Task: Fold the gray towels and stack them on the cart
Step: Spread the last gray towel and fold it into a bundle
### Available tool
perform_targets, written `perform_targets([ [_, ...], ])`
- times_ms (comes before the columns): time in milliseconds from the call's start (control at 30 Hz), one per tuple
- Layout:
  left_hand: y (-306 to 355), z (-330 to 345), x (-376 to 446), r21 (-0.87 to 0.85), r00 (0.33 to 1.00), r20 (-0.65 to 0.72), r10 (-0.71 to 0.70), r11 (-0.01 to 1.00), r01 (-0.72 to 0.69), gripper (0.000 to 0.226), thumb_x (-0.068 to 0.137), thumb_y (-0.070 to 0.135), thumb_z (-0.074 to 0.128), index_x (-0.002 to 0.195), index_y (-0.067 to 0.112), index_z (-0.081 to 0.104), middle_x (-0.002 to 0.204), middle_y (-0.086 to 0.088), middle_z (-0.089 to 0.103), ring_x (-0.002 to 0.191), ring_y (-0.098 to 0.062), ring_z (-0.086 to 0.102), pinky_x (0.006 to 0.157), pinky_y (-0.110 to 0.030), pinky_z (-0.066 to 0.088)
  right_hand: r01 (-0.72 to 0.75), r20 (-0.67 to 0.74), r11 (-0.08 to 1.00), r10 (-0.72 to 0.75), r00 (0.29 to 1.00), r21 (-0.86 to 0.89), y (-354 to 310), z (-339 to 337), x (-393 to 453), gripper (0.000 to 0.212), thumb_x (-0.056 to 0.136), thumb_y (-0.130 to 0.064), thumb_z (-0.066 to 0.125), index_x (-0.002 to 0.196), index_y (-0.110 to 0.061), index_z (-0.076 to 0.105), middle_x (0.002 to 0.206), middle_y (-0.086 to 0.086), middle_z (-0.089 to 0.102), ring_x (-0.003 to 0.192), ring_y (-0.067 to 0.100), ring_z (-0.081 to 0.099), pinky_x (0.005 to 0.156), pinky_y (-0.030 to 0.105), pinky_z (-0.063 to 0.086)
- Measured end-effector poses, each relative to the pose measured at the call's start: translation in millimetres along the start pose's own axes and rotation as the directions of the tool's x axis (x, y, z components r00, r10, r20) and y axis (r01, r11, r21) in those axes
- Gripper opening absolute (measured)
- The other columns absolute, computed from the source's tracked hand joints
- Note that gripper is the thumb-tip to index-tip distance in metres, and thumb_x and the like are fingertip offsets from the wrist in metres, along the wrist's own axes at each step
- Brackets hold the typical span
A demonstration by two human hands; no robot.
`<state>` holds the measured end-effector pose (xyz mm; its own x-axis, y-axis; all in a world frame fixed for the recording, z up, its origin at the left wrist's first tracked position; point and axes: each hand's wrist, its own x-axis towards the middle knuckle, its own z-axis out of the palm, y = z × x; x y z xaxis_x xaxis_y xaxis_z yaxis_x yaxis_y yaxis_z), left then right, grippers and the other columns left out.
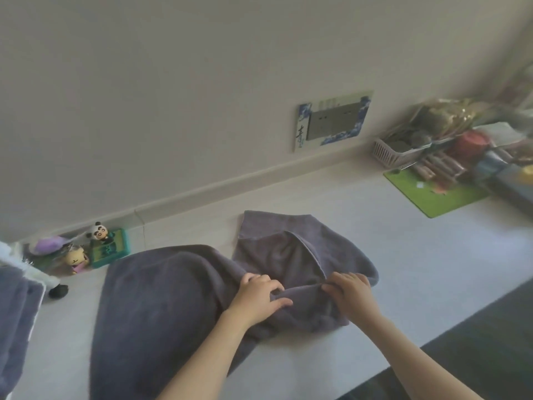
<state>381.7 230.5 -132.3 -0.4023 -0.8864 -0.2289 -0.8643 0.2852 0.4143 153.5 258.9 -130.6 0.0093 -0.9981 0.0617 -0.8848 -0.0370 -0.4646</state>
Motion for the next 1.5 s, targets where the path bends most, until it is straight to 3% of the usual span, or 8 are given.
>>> perform_targets([
  [167,-13,-22,-3,0.054,0.999,-0.024,-0.047,0.997,0.049,0.045,0.087,0.065,0.042,0.106,0.031,0.064,0.105,0.008,0.063,0.111,-0.014,0.049,0.098,-0.03,0.023,-0.161,-0.001,0.958,0.166,0.986,0.238,-7,-29,28,0.032,0.09,-0.027,0.059,0.062,-0.033,0.045,0.051,-0.013,0.047,0.057,0.006,0.047,0.056,0.015,0.034],
  [333,-8,-62,5,-0.236,0.959,-0.244,-0.146,0.968,0.087,0.034,0.089,0.051,0.053,0.1,0.023,0.07,0.097,0.004,0.066,0.102,-0.017,0.055,0.095,-0.033,0.033,-0.097,0.033,0.963,0.092,0.995,0.25,-23,-61,64,0.017,0.09,-0.035,0.057,0.081,-0.022,0.062,0.067,-0.012,0.057,0.071,0.016,0.055,0.058,0.024,0.038],
  [567,-15,-111,15,-0.649,0.773,-0.421,-0.475,0.753,0.109,0.037,0.094,0.041,0.051,0.075,0.01,0.062,0.076,-0.007,0.065,0.082,-0.029,0.059,0.076,-0.037,0.044,-0.136,0.394,0.99,0.107,0.913,0.047,-26,-98,82,0.051,0.083,-0.058,0.056,0.054,-0.017,0.047,0.055,-0.003,0.044,0.052,0.011,0.041,0.051,0.021,0.03],
  [700,-18,-128,25,-0.659,0.692,-0.454,-0.561,0.735,0.163,0.035,0.095,0.044,0.047,0.077,0.017,0.061,0.081,-0.007,0.066,0.086,-0.032,0.059,0.081,-0.039,0.046,-0.158,0.555,0.983,0.082,0.828,0.09,-23,-119,83,0.043,0.082,-0.057,0.059,0.079,-0.015,0.066,0.075,0.0,0.063,0.068,0.012,0.056,0.065,0.022,0.04],
  [1067,0,-140,52,-0.562,0.6,-0.605,-0.524,0.815,0.144,0.045,0.096,0.047,0.039,0.079,0.012,0.062,0.08,-0.001,0.062,0.081,-0.029,0.055,0.081,-0.041,0.045,-0.202,0.337,0.652,-0.087,0.937,0.731,-51,-227,85,0.041,0.08,-0.04,0.056,0.093,-0.004,0.069,0.085,0.01,0.072,0.075,0.018,0.067,0.068,0.023,0.055],
  [1267,7,-126,85,-0.491,0.632,-0.531,-0.565,0.812,0.314,0.049,0.093,0.049,0.044,0.063,0.012,0.051,0.074,-0.007,0.062,0.079,-0.032,0.056,0.079,-0.038,0.04,-0.153,0.044,0.931,0.147,0.988,0.333,-12,-195,148,0.024,0.084,-0.037,0.067,0.072,-0.016,0.066,0.066,-0.006,0.062,0.062,0.009,0.057,0.055,0.019,0.04],
  [1400,12,-94,117,-0.482,0.643,-0.475,-0.601,0.789,0.382,0.051,0.091,0.05,0.047,0.053,0.017,0.036,0.076,-0.013,0.063,0.08,-0.034,0.058,0.075,-0.037,0.047,-0.22,0.034,0.925,0.22,0.975,0.309,32,-142,184,0.02,0.088,-0.031,0.062,0.081,-0.013,0.065,0.075,0.0,0.059,0.076,0.019,0.054,0.066,0.025,0.033],
  [1500,16,-73,139,-0.479,0.648,-0.443,-0.619,0.775,0.413,0.042,0.091,0.046,0.048,0.06,0.018,0.05,0.081,-0.01,0.064,0.084,-0.033,0.06,0.077,-0.038,0.05,-0.237,0.067,0.885,0.23,0.971,0.4,62,-111,202,0.018,0.09,-0.027,0.059,0.081,-0.012,0.063,0.079,0.004,0.061,0.081,0.024,0.057,0.068,0.026,0.035],
])
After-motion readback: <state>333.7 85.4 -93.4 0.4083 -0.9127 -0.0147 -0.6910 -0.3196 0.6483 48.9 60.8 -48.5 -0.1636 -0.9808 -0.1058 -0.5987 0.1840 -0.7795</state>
